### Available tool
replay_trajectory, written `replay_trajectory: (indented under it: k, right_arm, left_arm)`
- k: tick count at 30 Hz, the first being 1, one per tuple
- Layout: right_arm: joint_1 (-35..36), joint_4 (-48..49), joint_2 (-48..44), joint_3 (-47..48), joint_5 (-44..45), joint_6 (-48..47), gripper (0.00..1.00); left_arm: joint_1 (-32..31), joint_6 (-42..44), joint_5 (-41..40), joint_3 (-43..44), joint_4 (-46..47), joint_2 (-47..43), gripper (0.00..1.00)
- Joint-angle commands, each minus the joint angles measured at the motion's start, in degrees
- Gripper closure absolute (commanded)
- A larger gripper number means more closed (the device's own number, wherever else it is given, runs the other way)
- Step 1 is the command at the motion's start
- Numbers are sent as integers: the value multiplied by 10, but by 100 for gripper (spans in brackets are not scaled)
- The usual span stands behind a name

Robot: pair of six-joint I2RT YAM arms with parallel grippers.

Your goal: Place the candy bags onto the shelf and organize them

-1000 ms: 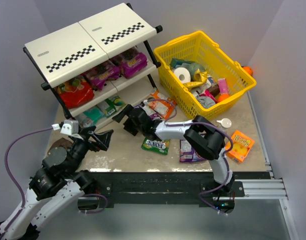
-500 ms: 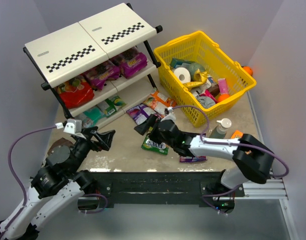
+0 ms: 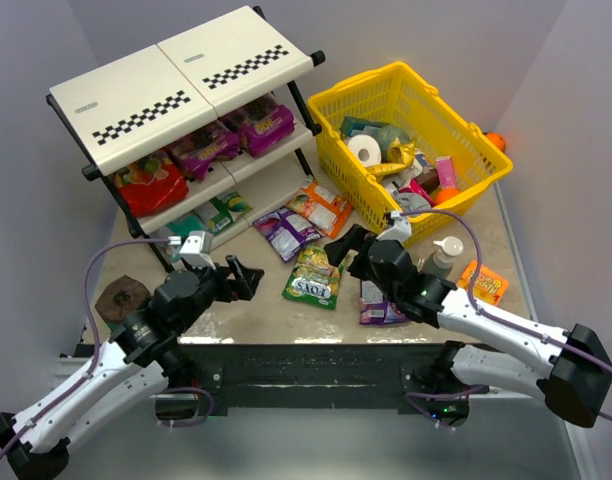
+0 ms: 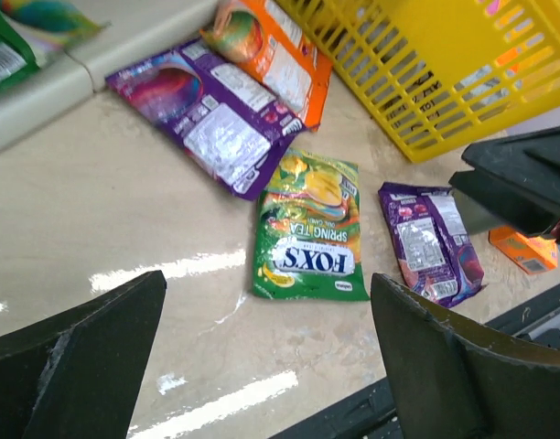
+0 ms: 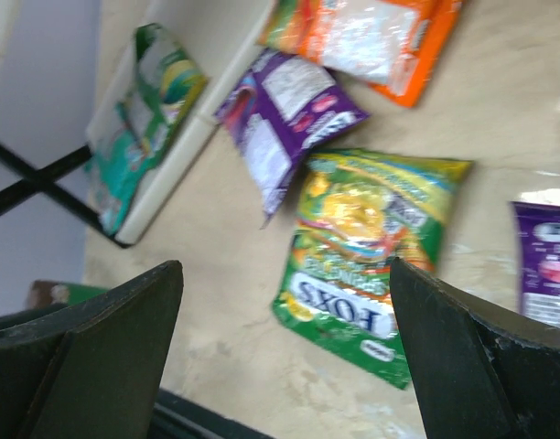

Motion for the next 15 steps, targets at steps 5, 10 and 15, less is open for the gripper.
replay_trajectory:
  k: [5,10,15]
  right_arm:
    - [-7,-73,14,26,12,-50,4]
    - [-7,-59,25,7,-27,-75,11]
    - [-7,-49,52,-14,-33,-62,16]
  left_arm:
    - [-1,-39,8,-27,75,30,1]
    - [-1,-39,20,-66,124,59,3]
    - [-1,-60,46,-105,200,102,17]
